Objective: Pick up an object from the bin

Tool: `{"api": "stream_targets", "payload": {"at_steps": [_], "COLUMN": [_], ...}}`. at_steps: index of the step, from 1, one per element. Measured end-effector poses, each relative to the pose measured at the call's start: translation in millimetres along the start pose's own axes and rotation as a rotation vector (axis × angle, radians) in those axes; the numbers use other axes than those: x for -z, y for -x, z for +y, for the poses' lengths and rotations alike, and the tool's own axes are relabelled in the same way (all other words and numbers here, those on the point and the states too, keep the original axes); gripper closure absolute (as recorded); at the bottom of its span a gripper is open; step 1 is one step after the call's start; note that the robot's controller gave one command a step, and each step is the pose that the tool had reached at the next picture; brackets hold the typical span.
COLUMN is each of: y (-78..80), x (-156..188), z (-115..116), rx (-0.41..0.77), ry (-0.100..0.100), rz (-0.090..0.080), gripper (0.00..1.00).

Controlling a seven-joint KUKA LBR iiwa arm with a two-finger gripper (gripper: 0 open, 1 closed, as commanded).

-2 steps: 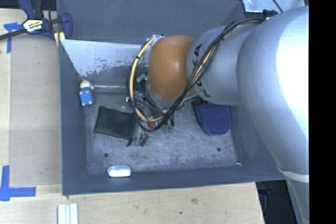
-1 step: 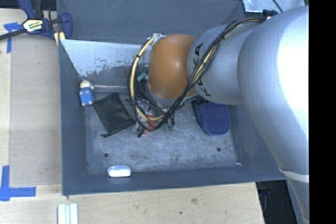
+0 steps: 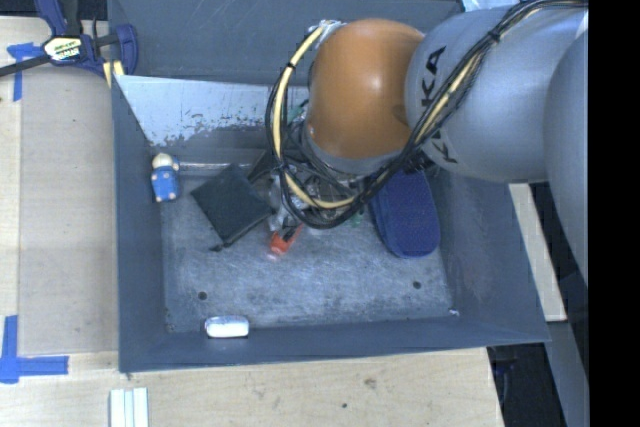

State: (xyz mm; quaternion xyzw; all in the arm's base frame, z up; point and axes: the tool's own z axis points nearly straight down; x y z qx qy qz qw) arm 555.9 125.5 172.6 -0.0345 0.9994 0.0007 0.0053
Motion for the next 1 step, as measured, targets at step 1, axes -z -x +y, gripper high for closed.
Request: {"api": "stream_targets", "payload": {"at_steps": [1], "y": [-13.5], "x": [58.5], "z": [14.8], "rx": [-0.060], "ry": [0.001], "rz": [0.002], "gripper": [1.00]}}
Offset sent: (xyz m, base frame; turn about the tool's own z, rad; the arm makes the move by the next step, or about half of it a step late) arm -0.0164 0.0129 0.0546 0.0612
